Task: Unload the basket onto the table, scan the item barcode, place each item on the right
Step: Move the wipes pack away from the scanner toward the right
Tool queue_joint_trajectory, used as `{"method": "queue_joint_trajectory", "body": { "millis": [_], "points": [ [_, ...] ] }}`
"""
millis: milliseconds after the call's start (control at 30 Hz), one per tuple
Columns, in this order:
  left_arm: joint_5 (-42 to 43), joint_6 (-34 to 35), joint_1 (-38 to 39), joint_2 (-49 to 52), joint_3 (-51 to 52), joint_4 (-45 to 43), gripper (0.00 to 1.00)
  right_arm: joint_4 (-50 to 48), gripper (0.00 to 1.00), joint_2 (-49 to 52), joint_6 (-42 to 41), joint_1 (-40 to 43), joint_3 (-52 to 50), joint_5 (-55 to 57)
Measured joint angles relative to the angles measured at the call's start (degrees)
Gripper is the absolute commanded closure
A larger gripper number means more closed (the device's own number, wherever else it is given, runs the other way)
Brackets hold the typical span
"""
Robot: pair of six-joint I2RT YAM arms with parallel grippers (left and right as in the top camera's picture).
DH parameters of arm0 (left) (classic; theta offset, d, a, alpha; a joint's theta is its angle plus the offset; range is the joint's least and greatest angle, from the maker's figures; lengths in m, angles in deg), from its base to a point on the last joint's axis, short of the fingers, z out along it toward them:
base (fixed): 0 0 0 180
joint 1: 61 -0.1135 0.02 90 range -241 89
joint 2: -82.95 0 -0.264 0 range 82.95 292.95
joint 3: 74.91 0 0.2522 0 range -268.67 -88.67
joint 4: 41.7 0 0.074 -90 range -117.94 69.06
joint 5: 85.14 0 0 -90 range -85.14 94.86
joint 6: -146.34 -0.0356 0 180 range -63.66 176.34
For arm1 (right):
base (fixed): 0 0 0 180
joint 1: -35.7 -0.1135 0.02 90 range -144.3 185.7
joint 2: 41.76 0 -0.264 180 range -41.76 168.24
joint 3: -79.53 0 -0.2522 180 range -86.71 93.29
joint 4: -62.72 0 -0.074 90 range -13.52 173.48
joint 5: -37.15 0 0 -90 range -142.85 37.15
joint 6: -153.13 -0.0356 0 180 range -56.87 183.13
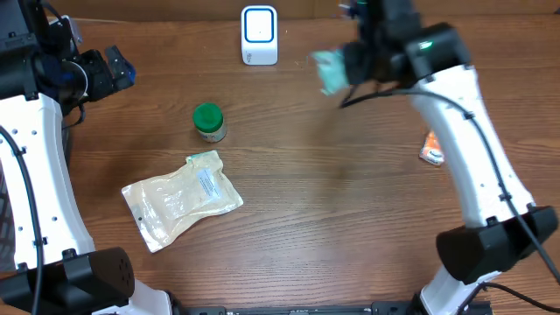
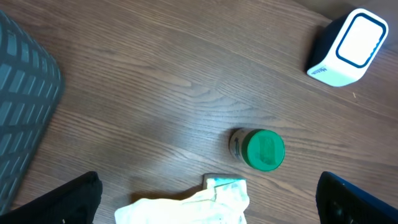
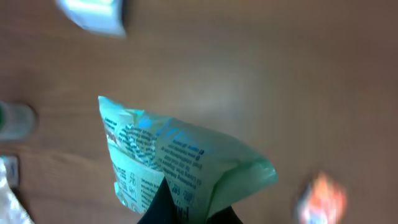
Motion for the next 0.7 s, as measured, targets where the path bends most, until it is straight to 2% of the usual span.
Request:
{"method": "queue_joint_trajectory", "body": {
  "millis": [67,167,467,700],
  "points": [
    [-0.02,0.00,0.00,0.00,0.00,0.00,0.01,3.67,0.96,0.02,-3.50,4.15,-1.07,-1.31],
    [0.00,0.00,0.00,0.00,0.00,0.00,0.00,3.93,0.96,0.02,-7.85,10.60,-4.90,-4.55],
    [0.00,0.00,0.00,0.00,0.00,0.00,0.00,-9.68,0.96,0.20,-13.46,26.64,-27.10,-14.49],
    [0.00,0.00,0.00,0.00,0.00,0.00,0.00,-14.67,0.91,0.31,-14.25,28.35,-34.12,-15.30]
  ]
}}
